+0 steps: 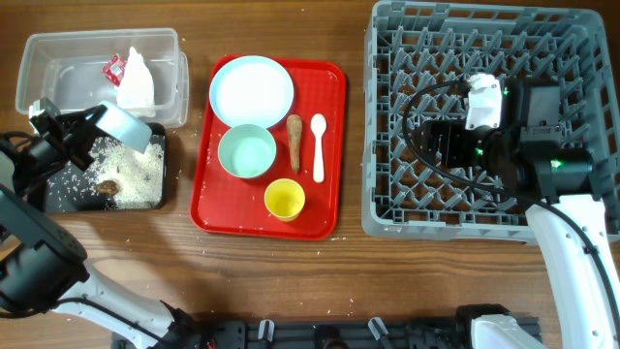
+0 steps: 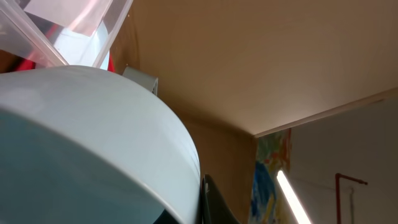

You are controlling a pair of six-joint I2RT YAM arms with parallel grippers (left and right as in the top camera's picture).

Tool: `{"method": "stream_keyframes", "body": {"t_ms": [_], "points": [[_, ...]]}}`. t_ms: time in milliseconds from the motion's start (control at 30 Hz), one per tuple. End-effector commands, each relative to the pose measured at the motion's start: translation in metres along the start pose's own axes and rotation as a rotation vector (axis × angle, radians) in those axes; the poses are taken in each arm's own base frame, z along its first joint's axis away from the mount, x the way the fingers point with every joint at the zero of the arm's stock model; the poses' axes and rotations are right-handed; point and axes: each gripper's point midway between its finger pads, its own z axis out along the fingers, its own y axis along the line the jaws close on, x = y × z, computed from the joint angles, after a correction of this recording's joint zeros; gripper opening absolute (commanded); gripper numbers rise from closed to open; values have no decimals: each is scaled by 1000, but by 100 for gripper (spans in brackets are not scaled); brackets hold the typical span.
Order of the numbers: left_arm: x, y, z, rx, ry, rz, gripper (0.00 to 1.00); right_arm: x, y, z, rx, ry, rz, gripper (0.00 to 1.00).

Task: Sort waste into correct bins and load items into the dishwasher rack
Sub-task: 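Tip the light blue bowl over the black tray to pour rice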

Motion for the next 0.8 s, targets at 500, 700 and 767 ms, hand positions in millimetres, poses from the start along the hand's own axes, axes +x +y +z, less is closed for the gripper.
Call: {"method": "stream_keyframes", "body": {"t_ms": [500, 700, 767], "points": [[8, -10, -6, 38, -13, 48, 4, -1, -1, -2, 10, 7, 22, 99], [21, -20, -6, 30, -14, 115, 4, -4, -1, -2, 9, -1, 19, 99], [36, -27, -7, -3, -11, 180, 4, -4, -1, -2, 9, -3, 18, 99]]}}
